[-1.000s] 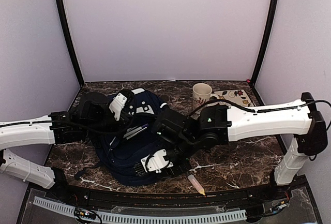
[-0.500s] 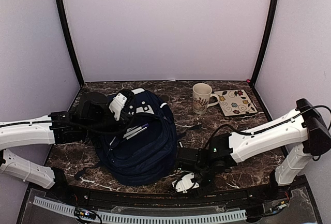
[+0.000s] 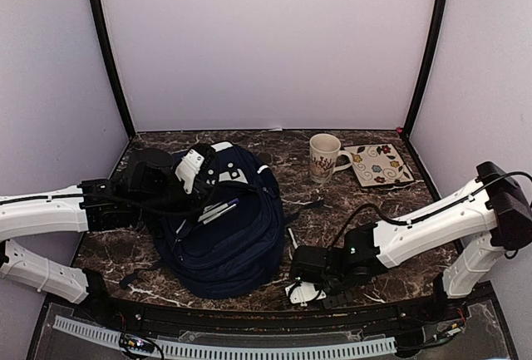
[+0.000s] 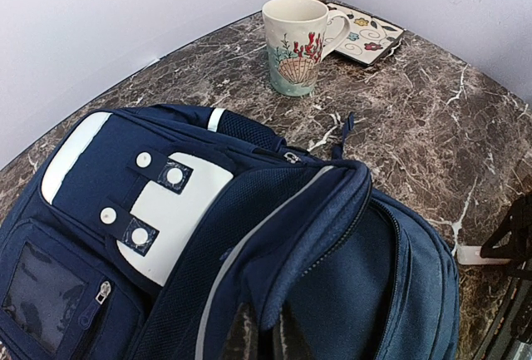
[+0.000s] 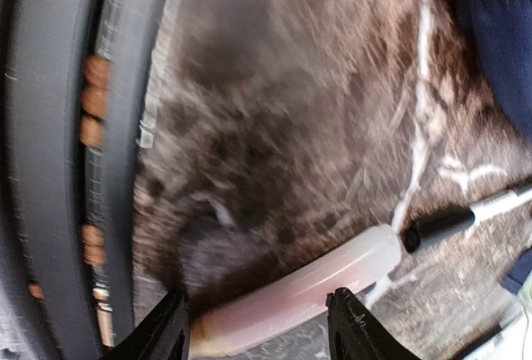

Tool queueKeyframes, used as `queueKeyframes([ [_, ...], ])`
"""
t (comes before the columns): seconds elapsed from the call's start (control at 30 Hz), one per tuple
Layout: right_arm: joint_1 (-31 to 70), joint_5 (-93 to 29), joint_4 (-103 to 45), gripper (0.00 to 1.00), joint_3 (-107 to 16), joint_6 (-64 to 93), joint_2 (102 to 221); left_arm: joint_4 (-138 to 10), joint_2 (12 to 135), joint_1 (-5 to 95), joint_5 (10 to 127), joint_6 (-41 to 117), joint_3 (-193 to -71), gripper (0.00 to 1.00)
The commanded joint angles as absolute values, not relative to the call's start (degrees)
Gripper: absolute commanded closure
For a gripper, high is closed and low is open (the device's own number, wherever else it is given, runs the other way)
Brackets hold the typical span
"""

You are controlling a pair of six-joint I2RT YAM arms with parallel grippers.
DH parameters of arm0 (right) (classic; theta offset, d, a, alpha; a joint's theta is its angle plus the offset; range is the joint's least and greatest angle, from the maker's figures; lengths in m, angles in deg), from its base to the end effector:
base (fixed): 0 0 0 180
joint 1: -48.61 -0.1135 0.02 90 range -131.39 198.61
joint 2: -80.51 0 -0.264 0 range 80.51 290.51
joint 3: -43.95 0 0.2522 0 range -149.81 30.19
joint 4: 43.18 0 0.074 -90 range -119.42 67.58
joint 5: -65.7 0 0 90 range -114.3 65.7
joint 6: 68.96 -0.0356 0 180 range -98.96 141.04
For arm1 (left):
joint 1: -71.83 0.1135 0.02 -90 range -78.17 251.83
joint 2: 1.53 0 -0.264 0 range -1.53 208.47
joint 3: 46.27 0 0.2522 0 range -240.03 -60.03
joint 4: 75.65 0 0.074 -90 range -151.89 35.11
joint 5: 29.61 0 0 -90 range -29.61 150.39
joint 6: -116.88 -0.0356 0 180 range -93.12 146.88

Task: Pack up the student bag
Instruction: Pick up the pen from the corner of the board.

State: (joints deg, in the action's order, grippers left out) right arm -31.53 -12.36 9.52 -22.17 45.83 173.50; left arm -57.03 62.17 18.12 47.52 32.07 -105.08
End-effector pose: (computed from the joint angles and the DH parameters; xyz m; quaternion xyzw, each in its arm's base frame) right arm 0.0549 0.2731 0.1561 -0.7797 0.6109 -0.0497 0.1282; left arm 0.1567 -0.2000 0.2853 0.2854 0.7829 -0.1862 0.5205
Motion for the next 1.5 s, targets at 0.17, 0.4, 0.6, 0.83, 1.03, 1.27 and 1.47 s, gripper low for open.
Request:
queueKeyframes([
  [0.17,-28.53,-6.17,10.03,0.43,-19.39,46.33,167.53,-62.26,61.09,18.66,47.1,32.7,-105.74,1.0],
  [0.4,-20.94,-12.41,11.16,0.43,-21.01,46.84,167.19,-62.94,61.05,18.66,47.41,32.68,-105.37,1.0],
  [0.6,-17.0,-25.97,13.56,0.42,-25.06,43.38,168.84,-62.8,60.92,18.66,47.77,32.81,-105.33,1.0],
  [0.83,-15.68,-31.02,13.93,0.42,-26.3,41.3,173.01,-62.61,60.97,18.66,48.23,33.15,-105.49,1.0],
  [1.03,-15.46,-24.89,12.05,0.42,-25.62,40.73,174.37,-62.74,60.87,18.66,48.35,33.44,-105.11,1.0],
  [1.27,-15.45,-19.85,11.22,0.42,-23.51,40.81,174.22,-63.42,61.6,18.66,48.32,32.94,-105.25,1.0],
  [1.47,-14.12,-22.0,12.18,0.45,-23.43,40.56,174.84,-63.86,62.71,18.66,48.74,32.68,-105.48,1.0],
])
